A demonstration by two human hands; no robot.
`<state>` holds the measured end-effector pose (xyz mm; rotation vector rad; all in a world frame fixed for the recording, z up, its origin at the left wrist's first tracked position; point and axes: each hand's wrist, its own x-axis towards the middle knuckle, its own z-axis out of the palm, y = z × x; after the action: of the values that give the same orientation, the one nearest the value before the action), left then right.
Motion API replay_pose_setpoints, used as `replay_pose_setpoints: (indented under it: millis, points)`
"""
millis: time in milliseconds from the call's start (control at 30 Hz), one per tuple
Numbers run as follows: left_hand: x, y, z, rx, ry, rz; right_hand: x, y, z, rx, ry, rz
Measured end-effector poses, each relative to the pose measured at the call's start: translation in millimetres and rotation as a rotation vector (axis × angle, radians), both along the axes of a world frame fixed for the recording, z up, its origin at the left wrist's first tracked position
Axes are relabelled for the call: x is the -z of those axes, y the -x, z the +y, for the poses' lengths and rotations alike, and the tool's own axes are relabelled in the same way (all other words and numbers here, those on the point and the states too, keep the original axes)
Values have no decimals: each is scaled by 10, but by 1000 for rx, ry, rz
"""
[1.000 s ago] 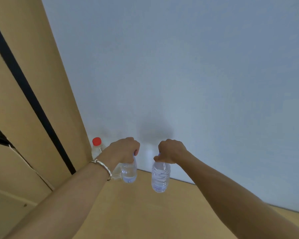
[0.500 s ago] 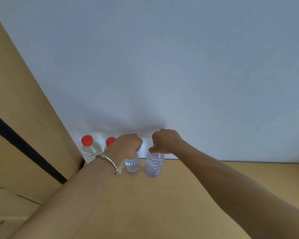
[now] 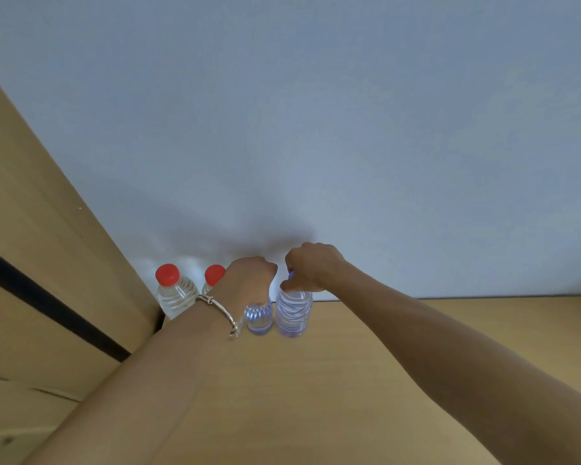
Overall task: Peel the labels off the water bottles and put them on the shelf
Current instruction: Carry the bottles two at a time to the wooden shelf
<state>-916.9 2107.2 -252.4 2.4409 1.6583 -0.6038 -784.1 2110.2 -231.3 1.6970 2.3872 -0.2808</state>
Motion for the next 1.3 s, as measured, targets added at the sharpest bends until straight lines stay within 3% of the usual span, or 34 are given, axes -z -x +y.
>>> replay_pose_setpoints:
  millis: [167,400,700,800,1033,1300]
  points:
    - [-69,-54,8,18,-33,54,-48,-9,12,26,105,-9]
    - [-424,-146,120,40,-151,-23,-323,-178,12,46,175,44]
    - [-887,-744,144,238,-396,-365,-635,-919,-132,221,3,110]
    - [-941,-1067,100,279,-366,-421,-704,-1314,-296,296,-38,113]
    - [-1146,-2143,-284,436,-333,-358,-896,-2453,-959,465,-111,134]
    - [-1235,-3863,-1355,639,-319,-392,-968,-4034,-2274,660,-167,119]
